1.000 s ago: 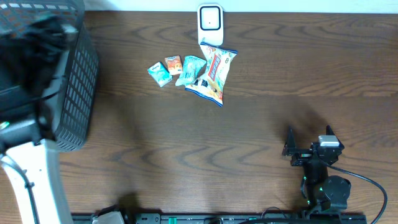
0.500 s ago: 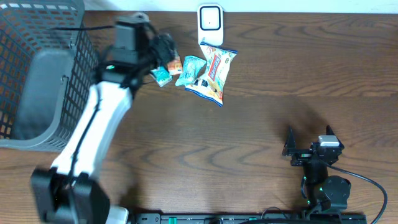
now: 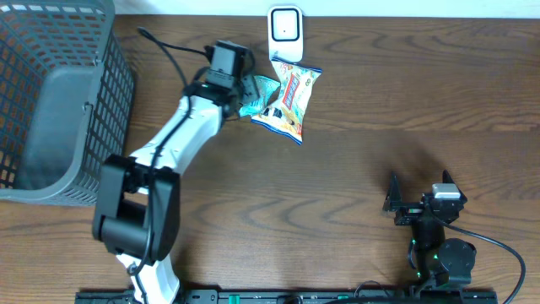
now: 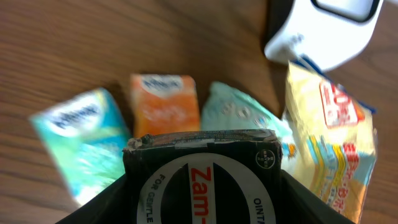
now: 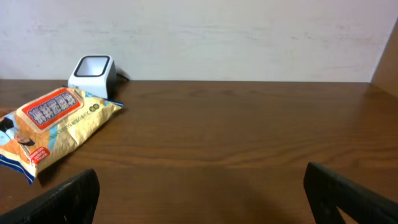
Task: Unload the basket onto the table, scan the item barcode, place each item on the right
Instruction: 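Carry the Zam-Buk tin to the scanner and hold it near the window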
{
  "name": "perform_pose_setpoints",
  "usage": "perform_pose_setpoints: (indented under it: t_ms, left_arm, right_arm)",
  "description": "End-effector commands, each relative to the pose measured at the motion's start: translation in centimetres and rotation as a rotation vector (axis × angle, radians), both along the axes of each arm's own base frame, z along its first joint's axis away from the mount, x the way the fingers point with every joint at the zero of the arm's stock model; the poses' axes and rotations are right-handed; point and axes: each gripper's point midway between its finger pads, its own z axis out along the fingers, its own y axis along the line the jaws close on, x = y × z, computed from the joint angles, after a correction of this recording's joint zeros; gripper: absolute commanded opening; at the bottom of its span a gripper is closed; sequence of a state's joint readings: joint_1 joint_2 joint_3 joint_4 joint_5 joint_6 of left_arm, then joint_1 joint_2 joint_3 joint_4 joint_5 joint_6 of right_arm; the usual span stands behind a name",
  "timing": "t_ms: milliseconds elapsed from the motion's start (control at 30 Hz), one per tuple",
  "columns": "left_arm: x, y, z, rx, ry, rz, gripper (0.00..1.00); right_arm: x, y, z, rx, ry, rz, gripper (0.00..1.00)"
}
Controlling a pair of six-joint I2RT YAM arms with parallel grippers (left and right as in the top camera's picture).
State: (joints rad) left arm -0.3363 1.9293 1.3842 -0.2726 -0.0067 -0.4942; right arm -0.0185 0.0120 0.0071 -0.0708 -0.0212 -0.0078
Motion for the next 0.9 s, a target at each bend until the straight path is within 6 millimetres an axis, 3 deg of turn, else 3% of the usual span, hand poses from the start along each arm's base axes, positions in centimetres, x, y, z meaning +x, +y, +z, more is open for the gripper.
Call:
perform_pose_setpoints:
  t_ms: [0,200,467,600,867]
  left_arm:
    - [-0.2,-2.1,-1.4,0.011,0.005,-0.024,0.5]
    - [-1.0,-6.6,-3.8,0.012,0.006,-0.111,0.5]
    - [-2.7,-12.2,-3.1,-0.012,-0.047,-0.22,0.51]
    - [-2.9,-12.4,-3.2,-0.005,-0.045,-0.222,0.51]
    - [-4.2,-9.4,-5.2,0.078,0.068,-0.185,0.53]
  right_arm:
    - [0.0,-0.2,0.0,0.01,-0.001,-0.011,0.99]
    - [0.0,-0.2,0.0,0.01,-0.001,-0.011,0.99]
    - [0.0,-0.2,0.0,0.01,-0.001,-0.011,0.99]
    - [0.0,-0.2,0.0,0.01,0.0,-0.011,0.99]
    - [0.0,-0.2,0.0,0.01,-0.001,-0.011,0.99]
